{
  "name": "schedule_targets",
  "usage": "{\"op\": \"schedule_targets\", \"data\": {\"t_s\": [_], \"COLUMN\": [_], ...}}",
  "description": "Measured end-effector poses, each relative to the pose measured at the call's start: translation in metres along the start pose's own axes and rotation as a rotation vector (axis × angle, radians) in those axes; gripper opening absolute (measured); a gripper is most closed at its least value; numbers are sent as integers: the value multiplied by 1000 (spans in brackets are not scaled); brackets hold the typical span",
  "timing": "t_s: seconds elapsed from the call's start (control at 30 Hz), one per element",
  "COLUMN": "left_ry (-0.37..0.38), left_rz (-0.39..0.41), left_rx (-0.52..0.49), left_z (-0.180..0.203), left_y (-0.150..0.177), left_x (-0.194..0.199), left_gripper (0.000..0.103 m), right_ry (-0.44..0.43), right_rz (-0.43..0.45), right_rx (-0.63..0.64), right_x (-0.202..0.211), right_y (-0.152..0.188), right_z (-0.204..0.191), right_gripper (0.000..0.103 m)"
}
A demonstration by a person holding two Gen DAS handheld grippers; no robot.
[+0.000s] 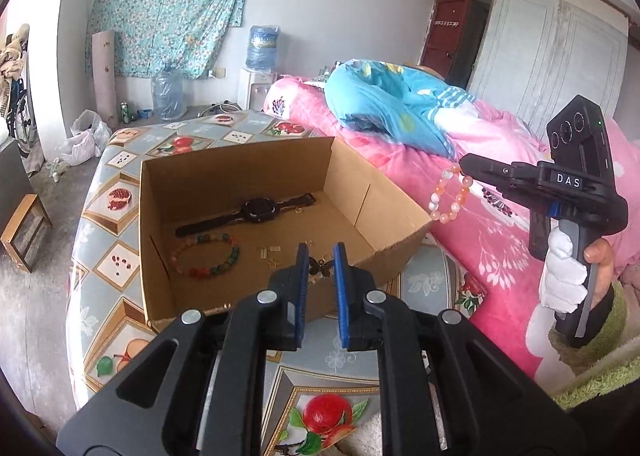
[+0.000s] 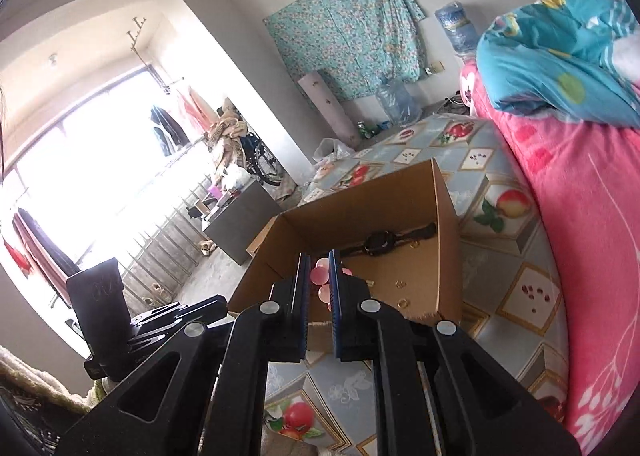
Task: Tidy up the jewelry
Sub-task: 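Lift the pink bead bracelet with the right gripper over the box, then open the right gripper to drop the bracelet into the box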
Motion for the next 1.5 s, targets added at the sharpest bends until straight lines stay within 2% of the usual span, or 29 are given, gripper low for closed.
{"op": "schedule_targets", "data": {"t_s": [0.1, 0.23, 0.37, 0.57, 0.6, 0.63, 0.7, 0.9, 1.1, 1.3, 1.33, 1.4, 1.5], "left_ry": [12, -7, -63, -102, -106, -108, -124, -126, -150, -244, -263, -292, -315], "left_rz": [-13, -110, -219, -354, -366, -372, -370, -317, -187, -63, -56, -55, -86], "left_rx": [32, 110, 134, 149, 150, 153, 163, 178, 177, 192, 199, 226, 287], "left_z": [-13, -41, -67, -87, -88, -89, -93, -100, -103, -117, -121, -131, -147], "left_y": [-14, -15, -2, 21, 23, 24, 25, 19, -5, -23, -22, -19, -4], "left_x": [-13, -46, -79, -111, -113, -114, -114, -102, -67, -23, -17, -10, -9], "left_gripper": [12, 12, 12, 12, 15, 25, 38, 41, 44, 55, 59, 62, 63], "right_ry": [-15, -16, 39, 168, 188, 207, 262, 291, 307, 321, 322, 323, 343], "right_rz": [-2, -73, -186, -333, -351, -365, -389, -367, -313, -217, -202, -186, -208], "right_rx": [27, 59, 115, 211, 231, 248, 282, 302, 276, 188, 160, 103, 17], "right_x": [-15, -51, -97, -154, -160, -164, -172, -165, -147, -112, -106, -100, -101], "right_y": [-18, -30, -30, -21, -19, -17, -13, -15, -28, -44, -44, -42, -29], "right_z": [-8, -9, -3, 14, 16, 18, 24, 29, 34, 45, 49, 58, 76], "right_gripper": [9, 9, 9, 9, 10, 10, 10, 10, 10, 13, 15, 26, 26]}}
Point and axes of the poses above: each gripper's, at about its wrist camera, not at the fingertips, and x roughly against the way its jaws point, z to its right, y to its underside, the point moved 9 cm from there along -x, roughly the way its jaws point, and after that the axes turned 14 degrees about y, right-handed, at the moved point
